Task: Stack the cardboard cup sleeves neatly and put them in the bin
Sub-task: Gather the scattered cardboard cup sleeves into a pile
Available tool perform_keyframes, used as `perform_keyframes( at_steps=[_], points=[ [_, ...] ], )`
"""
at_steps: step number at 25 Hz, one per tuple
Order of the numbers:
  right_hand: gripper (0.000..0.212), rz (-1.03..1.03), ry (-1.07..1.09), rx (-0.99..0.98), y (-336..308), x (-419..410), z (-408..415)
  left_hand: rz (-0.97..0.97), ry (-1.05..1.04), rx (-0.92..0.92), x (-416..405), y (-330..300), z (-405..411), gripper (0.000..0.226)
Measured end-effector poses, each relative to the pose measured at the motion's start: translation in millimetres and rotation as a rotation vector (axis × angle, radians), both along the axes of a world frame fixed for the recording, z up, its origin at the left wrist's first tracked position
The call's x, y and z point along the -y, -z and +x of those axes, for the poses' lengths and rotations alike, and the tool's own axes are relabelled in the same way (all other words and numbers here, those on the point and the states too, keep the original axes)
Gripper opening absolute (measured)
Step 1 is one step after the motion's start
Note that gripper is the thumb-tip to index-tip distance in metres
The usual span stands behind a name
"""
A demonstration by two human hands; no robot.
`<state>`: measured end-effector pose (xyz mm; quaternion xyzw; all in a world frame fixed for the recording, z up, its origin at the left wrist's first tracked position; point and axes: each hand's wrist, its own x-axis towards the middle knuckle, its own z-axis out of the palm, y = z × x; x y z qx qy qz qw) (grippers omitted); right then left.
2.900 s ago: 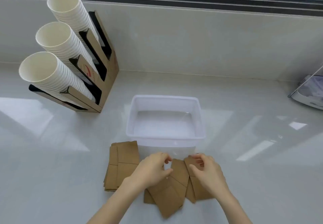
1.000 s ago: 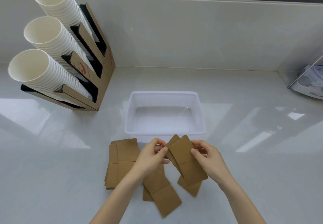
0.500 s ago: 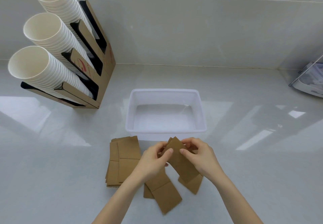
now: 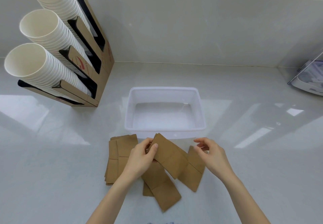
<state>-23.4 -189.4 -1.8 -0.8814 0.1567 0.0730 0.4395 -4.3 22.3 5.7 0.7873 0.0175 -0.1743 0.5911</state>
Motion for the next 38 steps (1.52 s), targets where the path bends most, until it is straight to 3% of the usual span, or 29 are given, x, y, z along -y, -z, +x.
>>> perform_keyframes(
  at_steps=[4, 8, 17, 22, 30, 34, 38],
  points=[
    [0.061, -0.306, -0.071, -0.198, 19, 3, -3, 0.046, -0.038, -0.016, -5, 0, 1, 0.018],
    [0.081, -0.365, -0.102, -0.286, 30, -1, -5, 0.07, -0.048, -0.026, -8, -1, 1, 0.017],
    [0.068, -0.358, -0.015, -0.231, 34, -2, -8, 0.073, -0.061, -0.039, -10, -1, 3, 0.019],
    [0.053, -0.109, 0.073, -0.17, 33, 0, -13, 0.078, -0.065, -0.035, -11, 0, 4, 0.018],
    [0.023, 0.384, 0.246, 0.107, 3, 14, -11, 0.078, -0.07, -0.031, -12, 1, 3, 0.018],
    [0.016, 0.475, 0.109, 0.139, -23, 8, -5, 0.048, -0.046, -0.035, -12, 2, 3, 0.018],
    [0.016, 0.421, -0.123, 0.071, -32, -19, 0, -0.025, 0.01, -0.059, -3, 0, -1, 0.017]
  ],
)
